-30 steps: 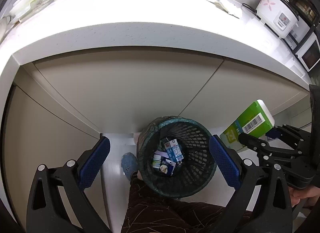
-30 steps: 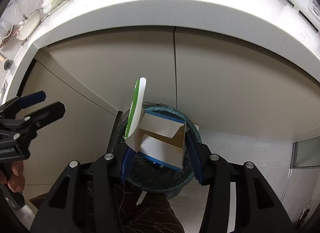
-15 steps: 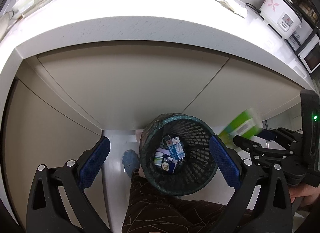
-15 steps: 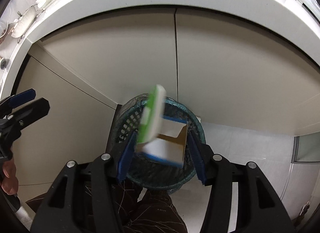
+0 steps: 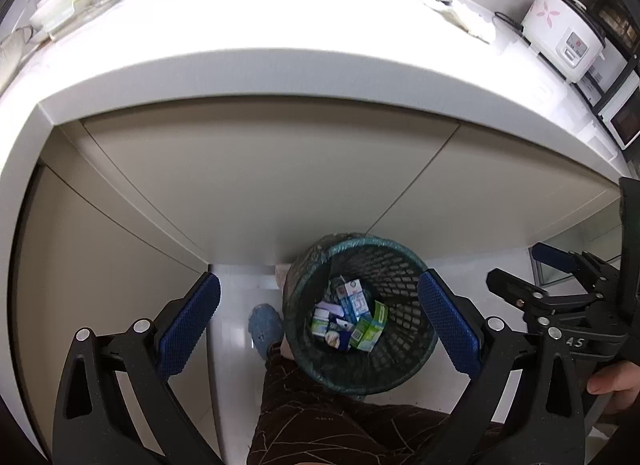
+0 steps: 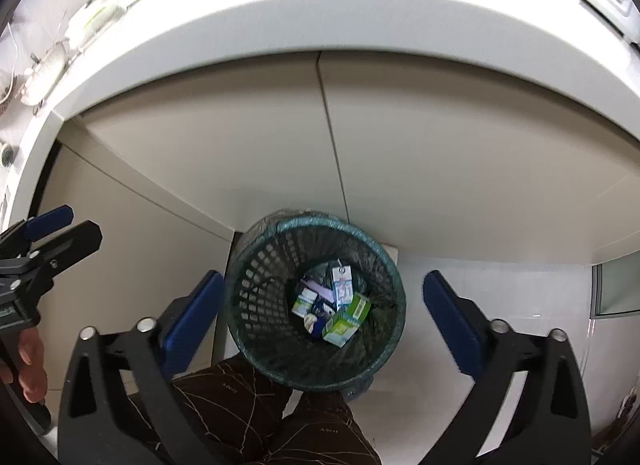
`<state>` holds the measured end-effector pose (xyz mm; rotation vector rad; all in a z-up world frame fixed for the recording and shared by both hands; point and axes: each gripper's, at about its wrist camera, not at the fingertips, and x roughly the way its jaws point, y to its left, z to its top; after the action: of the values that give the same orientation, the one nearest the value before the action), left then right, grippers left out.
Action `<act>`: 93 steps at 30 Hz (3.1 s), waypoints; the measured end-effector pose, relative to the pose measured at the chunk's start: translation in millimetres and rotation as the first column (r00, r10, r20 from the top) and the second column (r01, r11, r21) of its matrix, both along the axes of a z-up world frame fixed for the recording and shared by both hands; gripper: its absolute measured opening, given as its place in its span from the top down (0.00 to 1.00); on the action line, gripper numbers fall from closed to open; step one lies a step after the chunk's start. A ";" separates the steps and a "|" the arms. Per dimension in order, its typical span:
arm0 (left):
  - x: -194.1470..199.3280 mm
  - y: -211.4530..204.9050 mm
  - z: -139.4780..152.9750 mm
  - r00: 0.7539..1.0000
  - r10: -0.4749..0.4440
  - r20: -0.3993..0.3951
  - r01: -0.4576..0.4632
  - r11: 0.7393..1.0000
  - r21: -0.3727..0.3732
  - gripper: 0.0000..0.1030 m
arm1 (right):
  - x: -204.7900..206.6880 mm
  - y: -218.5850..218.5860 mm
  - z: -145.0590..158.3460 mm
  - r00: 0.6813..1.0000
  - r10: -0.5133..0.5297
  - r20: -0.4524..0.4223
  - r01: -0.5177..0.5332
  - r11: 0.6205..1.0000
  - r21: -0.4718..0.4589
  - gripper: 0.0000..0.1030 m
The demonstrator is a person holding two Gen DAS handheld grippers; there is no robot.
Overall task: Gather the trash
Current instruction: 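Raise both tools back up toward the counter items, then grasp the bubble-wrap sheet with the left gripper while the right grasps the white tissue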
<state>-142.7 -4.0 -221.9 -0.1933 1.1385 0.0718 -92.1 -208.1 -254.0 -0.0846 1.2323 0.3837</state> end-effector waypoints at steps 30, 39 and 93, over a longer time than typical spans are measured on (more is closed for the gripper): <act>81.0 2.9 149.6 0.979 0.033 0.202 -0.038 0.999 0.018 0.06 | 72.6 -21.3 185.6 0.955 -0.082 0.286 0.078 0.997 0.027 0.07; 124.3 11.3 174.1 0.975 0.021 0.219 -0.025 1.000 0.015 0.06 | 102.8 -8.8 211.6 0.941 -0.087 0.326 0.082 0.996 0.029 0.07; 481.3 61.8 43.6 0.997 0.004 -0.074 -0.004 1.000 -0.003 0.07 | 273.8 52.4 82.6 0.962 -0.274 -0.003 0.270 0.952 -0.145 0.38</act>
<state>338.6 57.8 -178.4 -0.1969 1.2119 0.0813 181.7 -155.7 -171.4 -0.0326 1.2734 0.0555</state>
